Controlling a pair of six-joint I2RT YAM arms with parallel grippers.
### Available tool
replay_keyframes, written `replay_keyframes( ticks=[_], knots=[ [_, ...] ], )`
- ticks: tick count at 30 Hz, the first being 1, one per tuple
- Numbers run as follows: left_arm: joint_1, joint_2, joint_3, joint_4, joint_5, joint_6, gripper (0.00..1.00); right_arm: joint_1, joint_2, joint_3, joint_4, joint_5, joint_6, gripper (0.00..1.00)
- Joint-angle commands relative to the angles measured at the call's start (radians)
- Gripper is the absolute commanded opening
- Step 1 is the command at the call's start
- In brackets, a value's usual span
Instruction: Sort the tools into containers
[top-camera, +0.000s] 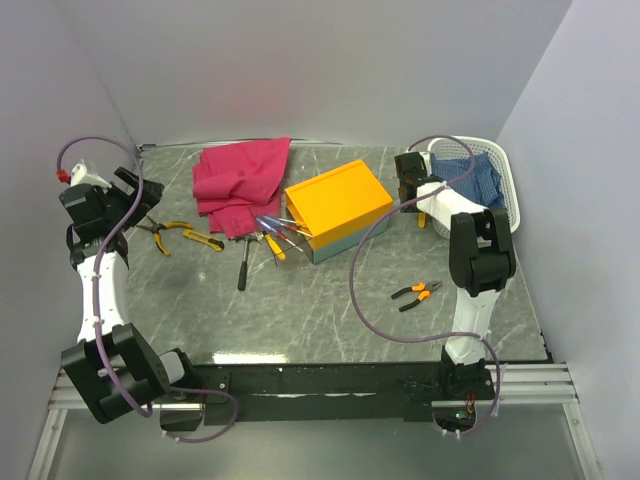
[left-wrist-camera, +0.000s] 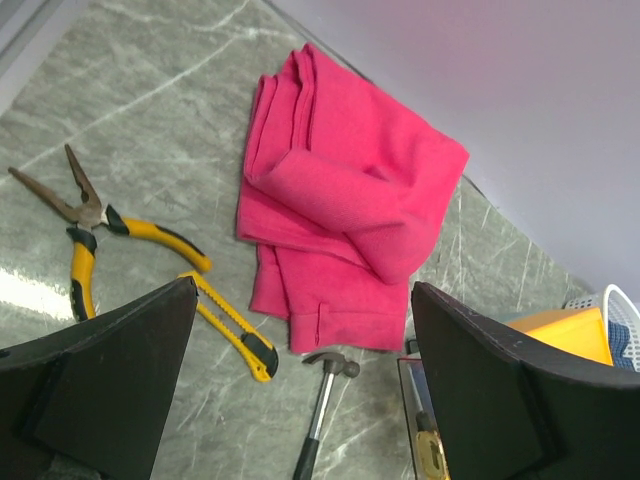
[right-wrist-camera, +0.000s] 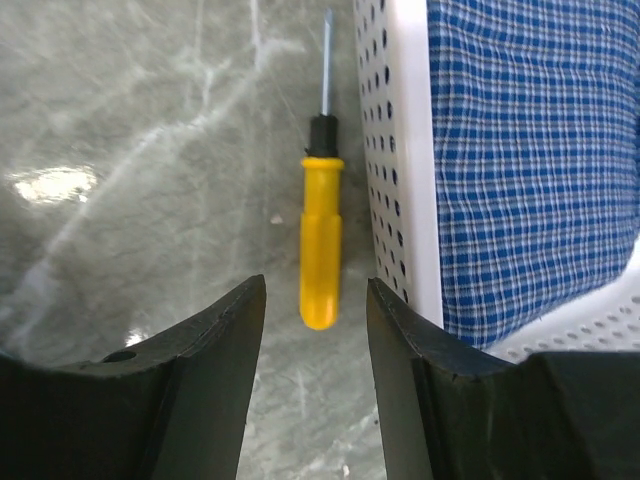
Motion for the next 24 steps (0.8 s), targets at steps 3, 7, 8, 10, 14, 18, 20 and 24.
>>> replay_keyframes(
  ticks=[3, 7, 8, 10, 14, 18, 20, 24],
  knots=[
    [0.005, 0.009, -0.007, 0.059, 0.032, -0.029, 0.95, 0.007, 0.024, 0.033, -0.01, 0.078, 0.025, 0.53],
    [0.005, 0.019, 0.002, 0.062, 0.035, -0.038, 0.95, 0.003, 0.029, 0.028, -0.033, 0.026, 0.063, 0.53],
    [0.003, 0.024, 0.007, 0.062, 0.035, -0.038, 0.95, 0.003, 0.031, 0.031, -0.039, 0.003, 0.073, 0.53],
    [0.003, 0.032, 0.014, 0.055, 0.033, -0.033, 0.94, 0.003, 0.04, 0.037, -0.044, -0.049, 0.082, 0.53],
    [0.005, 0.039, 0.022, 0.039, 0.026, -0.015, 0.94, -0.002, 0.077, 0.083, -0.053, -0.086, 0.096, 0.52],
    [0.005, 0.043, 0.028, 0.033, 0.017, -0.009, 0.94, -0.008, 0.103, 0.128, -0.074, -0.094, 0.103, 0.52],
    [0.003, 0.043, 0.033, 0.027, 0.012, -0.004, 0.94, -0.01, 0.11, 0.137, -0.085, -0.047, 0.102, 0.52],
    [0.005, 0.049, 0.043, 0.024, 0.01, 0.001, 0.94, -0.02, 0.095, 0.117, -0.1, -0.034, 0.108, 0.52]
  ],
)
